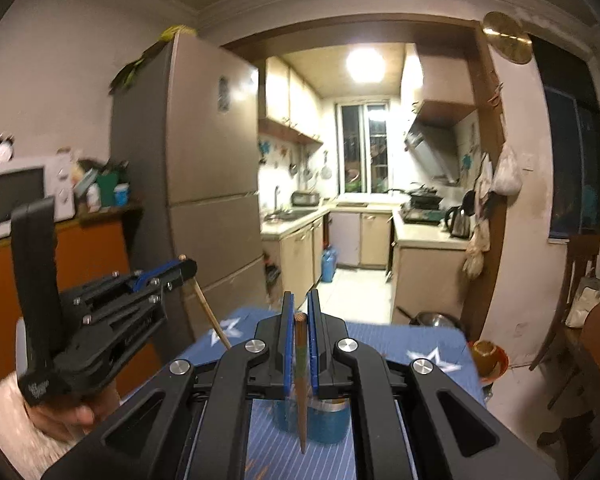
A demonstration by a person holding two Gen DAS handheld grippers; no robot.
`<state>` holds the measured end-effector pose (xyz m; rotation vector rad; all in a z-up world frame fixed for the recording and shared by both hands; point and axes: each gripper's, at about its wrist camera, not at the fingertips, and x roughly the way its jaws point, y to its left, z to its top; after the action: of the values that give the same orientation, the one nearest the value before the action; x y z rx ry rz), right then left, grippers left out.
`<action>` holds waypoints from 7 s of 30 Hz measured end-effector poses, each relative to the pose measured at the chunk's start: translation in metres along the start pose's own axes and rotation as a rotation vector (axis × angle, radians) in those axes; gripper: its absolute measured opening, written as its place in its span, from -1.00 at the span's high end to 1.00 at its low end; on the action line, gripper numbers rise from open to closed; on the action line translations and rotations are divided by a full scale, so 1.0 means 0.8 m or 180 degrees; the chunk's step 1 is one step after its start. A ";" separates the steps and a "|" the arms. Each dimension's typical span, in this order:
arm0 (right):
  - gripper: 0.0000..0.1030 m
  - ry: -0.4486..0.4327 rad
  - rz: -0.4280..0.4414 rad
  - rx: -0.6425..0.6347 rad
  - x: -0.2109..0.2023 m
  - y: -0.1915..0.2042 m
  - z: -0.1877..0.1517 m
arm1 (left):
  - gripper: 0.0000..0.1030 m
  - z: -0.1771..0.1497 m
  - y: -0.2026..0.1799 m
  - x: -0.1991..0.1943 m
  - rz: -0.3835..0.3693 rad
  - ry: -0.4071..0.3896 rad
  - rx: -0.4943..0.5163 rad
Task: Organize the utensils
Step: 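Lower the chopsticks into the holder and open both tools, then withdraw both open tools back to the remaining chopsticks, then close the left tool on a chopstick while the right tool grasps another, then lift and carry both held chopsticks over the teal utensil holder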
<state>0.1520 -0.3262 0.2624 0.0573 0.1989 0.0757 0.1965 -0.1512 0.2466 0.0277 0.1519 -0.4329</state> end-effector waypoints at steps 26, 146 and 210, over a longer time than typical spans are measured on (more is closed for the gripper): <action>0.71 0.0204 -0.0319 0.0152 0.180 -0.028 -0.046 | 0.89 -0.108 0.023 0.135 -0.0172 0.0744 -0.0154; 0.60 0.0674 -0.1022 -0.0242 -0.137 0.068 -0.487 | 0.70 -0.459 -0.049 -0.206 0.0037 0.0909 0.0394; 0.85 0.0376 -0.0362 -0.0319 -0.192 0.044 -0.297 | 0.90 -0.251 0.001 -0.210 0.0151 0.0755 0.0084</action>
<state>-0.0482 -0.2920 0.0618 -0.0584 0.3156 -0.0246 0.0180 -0.0684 0.0734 0.1085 0.3783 -0.3834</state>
